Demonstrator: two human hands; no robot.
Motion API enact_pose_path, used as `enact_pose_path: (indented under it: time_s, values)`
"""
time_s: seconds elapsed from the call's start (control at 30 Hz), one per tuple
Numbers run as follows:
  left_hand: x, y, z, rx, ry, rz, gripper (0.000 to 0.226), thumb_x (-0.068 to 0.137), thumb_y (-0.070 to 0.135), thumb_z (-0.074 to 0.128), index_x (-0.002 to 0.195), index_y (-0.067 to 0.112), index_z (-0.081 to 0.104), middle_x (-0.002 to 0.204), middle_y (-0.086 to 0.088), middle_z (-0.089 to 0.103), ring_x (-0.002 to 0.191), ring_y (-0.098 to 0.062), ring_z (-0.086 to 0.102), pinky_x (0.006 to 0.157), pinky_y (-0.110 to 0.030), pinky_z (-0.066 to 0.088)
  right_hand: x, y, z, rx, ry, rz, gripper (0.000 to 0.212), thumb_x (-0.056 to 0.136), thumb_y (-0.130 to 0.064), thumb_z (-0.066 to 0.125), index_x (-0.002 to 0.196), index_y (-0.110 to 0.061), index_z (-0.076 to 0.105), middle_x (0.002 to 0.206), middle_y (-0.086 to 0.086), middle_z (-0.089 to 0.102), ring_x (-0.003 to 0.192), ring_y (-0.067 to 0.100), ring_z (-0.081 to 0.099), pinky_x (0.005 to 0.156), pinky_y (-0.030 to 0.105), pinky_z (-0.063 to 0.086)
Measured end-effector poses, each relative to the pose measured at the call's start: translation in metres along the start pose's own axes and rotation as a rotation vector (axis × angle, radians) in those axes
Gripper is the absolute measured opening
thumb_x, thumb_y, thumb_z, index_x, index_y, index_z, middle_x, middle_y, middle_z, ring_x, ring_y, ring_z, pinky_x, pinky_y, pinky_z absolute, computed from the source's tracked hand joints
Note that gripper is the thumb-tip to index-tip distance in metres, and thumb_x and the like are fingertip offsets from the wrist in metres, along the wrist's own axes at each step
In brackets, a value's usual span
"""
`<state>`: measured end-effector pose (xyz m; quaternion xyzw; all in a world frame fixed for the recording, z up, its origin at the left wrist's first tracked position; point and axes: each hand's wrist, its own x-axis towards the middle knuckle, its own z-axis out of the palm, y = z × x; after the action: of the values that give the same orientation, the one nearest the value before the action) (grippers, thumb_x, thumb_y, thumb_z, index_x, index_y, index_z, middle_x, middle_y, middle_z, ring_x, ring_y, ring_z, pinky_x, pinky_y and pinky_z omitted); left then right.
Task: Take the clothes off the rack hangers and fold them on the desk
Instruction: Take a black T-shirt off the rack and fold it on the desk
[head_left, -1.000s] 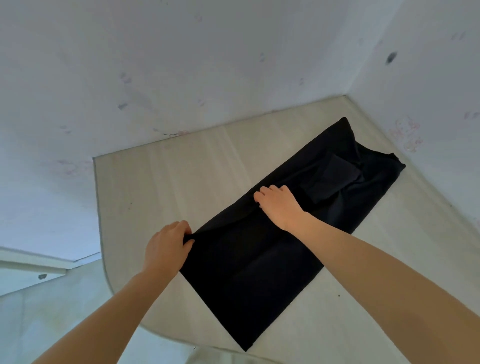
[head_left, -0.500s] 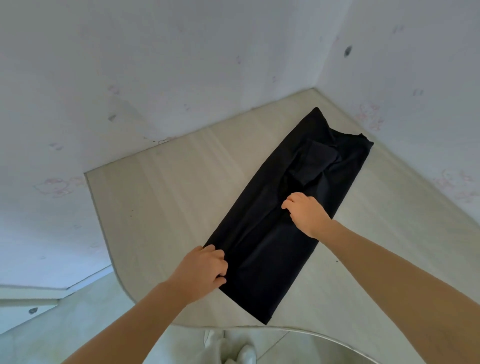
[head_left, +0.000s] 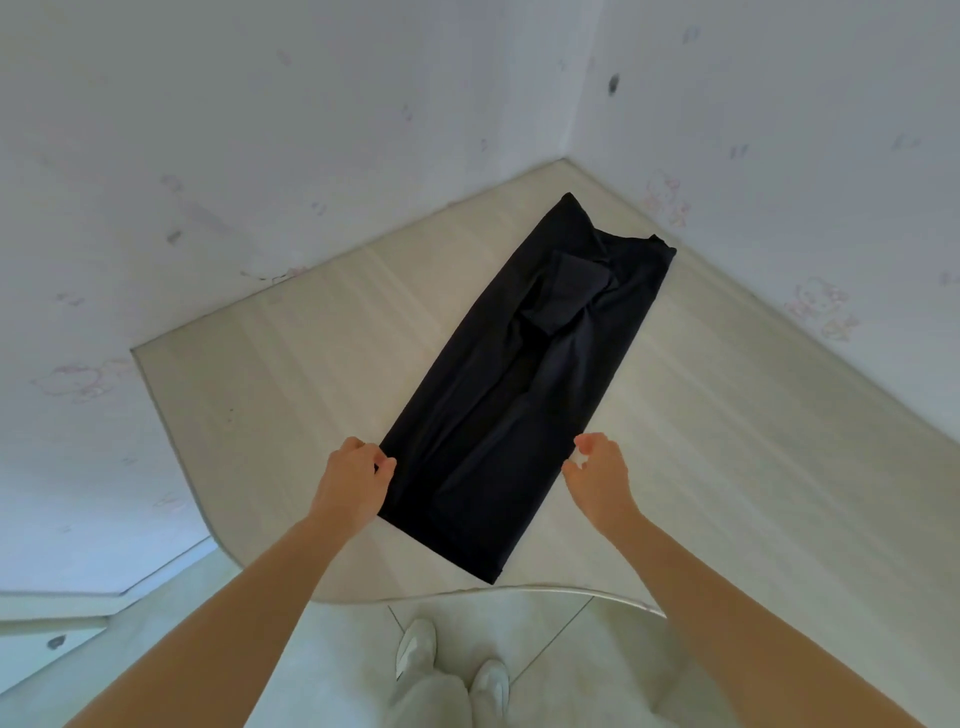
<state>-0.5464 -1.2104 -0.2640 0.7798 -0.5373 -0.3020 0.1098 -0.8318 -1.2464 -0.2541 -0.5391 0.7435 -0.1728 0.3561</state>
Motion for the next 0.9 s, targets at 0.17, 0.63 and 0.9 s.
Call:
enact_pose_path:
  time_s: [0.17,0.63,0.9]
  values:
    - [0.006,0.005,-0.005,-0.132,0.034,-0.098,0.024,0.094,0.023,0.059,0.112,0.008,0.051,0.105,-0.007,0.056,0.094,-0.023,0.056,0.079,-0.034,0.048,-0.033,0.009,0.014,0.489,-0.072,0.433,0.028,0.093,-0.011,0.057,0.119,-0.012,0.047,0.100,0.007,0.057,0.093,0.024,0.063,0.087,0.038,0.056]
    - [0.028,-0.006,-0.018,-0.325,-0.193,-0.013,0.014,0.094,0.017,0.057,0.086,0.006,0.055,0.078,-0.005,0.056,0.074,-0.022,0.053,0.062,-0.028,0.042,-0.069,-0.017,0.059,0.370,-0.029,0.513,0.021,0.098,-0.024,0.050,0.091,-0.005,0.056,0.080,0.008,0.052,0.068,0.018,0.048,0.067,0.030,0.042]
    - [0.000,-0.023,-0.028,-0.417,-0.348,0.017,0.037,0.093,0.014,0.059,0.120,0.026,0.037,0.086,-0.012,0.064,0.081,-0.026,0.064,0.064,-0.030,0.051,-0.113,-0.014,0.072,0.397,0.108,0.522,0.019,0.094,-0.016,0.052,0.112,-0.012,0.050,0.101,0.013,0.064,0.088,0.027,0.065,0.081,0.044,0.057]
